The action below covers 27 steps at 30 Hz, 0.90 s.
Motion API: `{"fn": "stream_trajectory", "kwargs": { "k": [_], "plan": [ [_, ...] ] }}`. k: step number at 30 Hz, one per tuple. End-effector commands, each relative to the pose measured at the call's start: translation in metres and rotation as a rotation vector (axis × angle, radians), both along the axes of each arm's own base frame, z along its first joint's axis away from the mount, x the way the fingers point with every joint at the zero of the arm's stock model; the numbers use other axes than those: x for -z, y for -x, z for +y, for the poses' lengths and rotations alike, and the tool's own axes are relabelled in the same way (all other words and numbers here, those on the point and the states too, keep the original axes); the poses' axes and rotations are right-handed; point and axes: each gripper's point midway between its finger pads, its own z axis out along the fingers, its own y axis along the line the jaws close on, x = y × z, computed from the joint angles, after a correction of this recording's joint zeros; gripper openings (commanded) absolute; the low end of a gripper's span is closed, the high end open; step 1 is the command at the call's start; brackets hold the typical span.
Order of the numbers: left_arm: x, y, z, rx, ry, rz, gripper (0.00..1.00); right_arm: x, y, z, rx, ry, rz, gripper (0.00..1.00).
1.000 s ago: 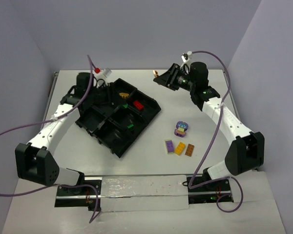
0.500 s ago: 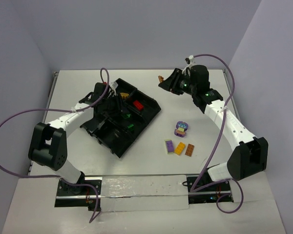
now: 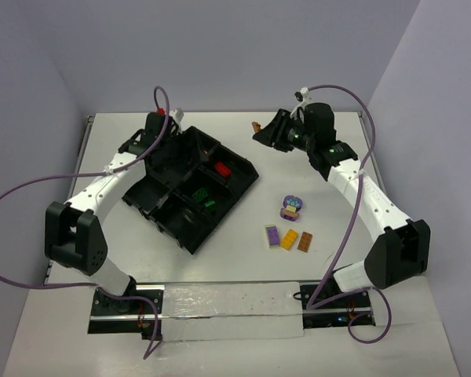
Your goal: Sort the legos into containers by color
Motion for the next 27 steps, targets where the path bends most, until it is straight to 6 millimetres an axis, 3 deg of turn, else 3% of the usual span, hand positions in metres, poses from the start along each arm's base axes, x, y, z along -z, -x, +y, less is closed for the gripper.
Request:
{"fn": "stream_trajectory", "kwargs": {
  "k": [1, 5, 8, 13, 16, 19, 27],
  "plan": [
    [-0.064, -0.017, 0.046, -0.106, -0.025, -0.133, 0.93, -0.009, -0.004, 0.018, -0.061, 0.028, -0.032, 0.0],
    [-0.082, -0.026, 0.094, -0.223, -0.007, -0.148, 0.93, -0.005, -0.014, 0.043, -0.095, 0.08, -0.044, 0.0],
    [-0.077, -0.029, 0.115, -0.299, -0.071, -0.139, 0.93, -0.006, -0.018, 0.057, -0.113, 0.12, -0.073, 0.0],
    [-0.066, -0.029, 0.12, -0.372, -0.06, -0.065, 0.93, 0.005, -0.029, 0.075, -0.188, 0.156, -0.036, 0.0],
    [-0.053, -0.026, 0.118, -0.411, -0.013, -0.042, 0.93, 0.001, -0.037, 0.082, -0.221, 0.175, -0.048, 0.0],
    [-0.052, -0.034, 0.119, -0.475, 0.037, -0.077, 0.93, 0.026, -0.046, 0.093, -0.295, 0.236, -0.069, 0.0],
    [-0.038, -0.038, 0.14, -0.589, -0.049, -0.038, 0.93, 0.06, -0.049, 0.122, -0.388, 0.492, -0.204, 0.0]
  ]
}}
